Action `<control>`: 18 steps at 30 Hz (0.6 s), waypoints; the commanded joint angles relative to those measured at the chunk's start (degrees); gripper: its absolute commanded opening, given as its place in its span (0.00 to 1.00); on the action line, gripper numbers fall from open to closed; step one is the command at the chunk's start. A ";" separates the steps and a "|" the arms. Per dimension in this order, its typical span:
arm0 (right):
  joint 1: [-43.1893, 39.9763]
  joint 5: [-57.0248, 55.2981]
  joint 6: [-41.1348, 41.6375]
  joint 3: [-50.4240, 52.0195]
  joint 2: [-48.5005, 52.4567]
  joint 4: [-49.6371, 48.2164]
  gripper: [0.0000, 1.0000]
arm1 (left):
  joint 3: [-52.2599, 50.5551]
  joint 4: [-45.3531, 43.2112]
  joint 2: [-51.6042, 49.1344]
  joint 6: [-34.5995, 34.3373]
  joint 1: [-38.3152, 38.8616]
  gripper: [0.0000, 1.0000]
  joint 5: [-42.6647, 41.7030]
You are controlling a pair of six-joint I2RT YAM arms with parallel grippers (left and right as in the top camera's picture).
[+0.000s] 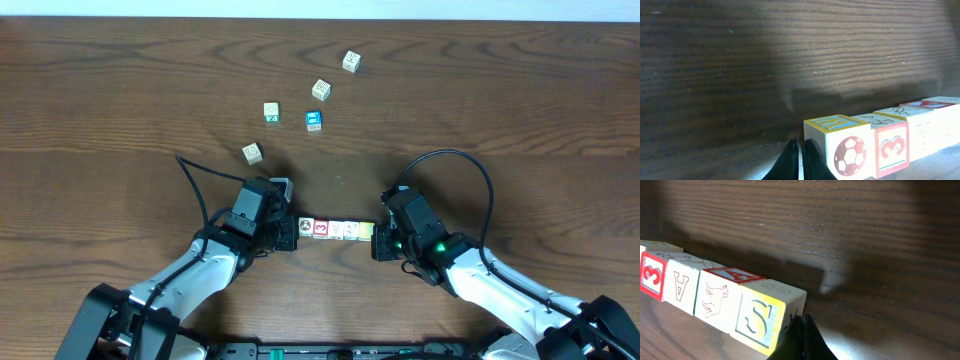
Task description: Lift 5 blocks
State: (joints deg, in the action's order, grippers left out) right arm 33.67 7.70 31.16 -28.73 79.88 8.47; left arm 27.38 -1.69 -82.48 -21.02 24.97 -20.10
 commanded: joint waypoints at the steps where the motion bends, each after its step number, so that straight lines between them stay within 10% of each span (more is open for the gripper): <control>1: 1.95 9.35 -1.03 -0.83 0.07 -2.01 0.01 | 0.35 -0.79 1.99 -0.28 1.75 0.07 -6.25; 18: 2.86 9.55 -1.05 -1.86 0.07 -2.05 0.01 | 0.39 1.25 7.28 -0.33 1.75 0.07 -6.25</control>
State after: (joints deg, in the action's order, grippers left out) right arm 34.22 8.40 31.14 -28.64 80.16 8.38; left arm 27.33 -0.03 -75.68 -21.02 24.97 -18.70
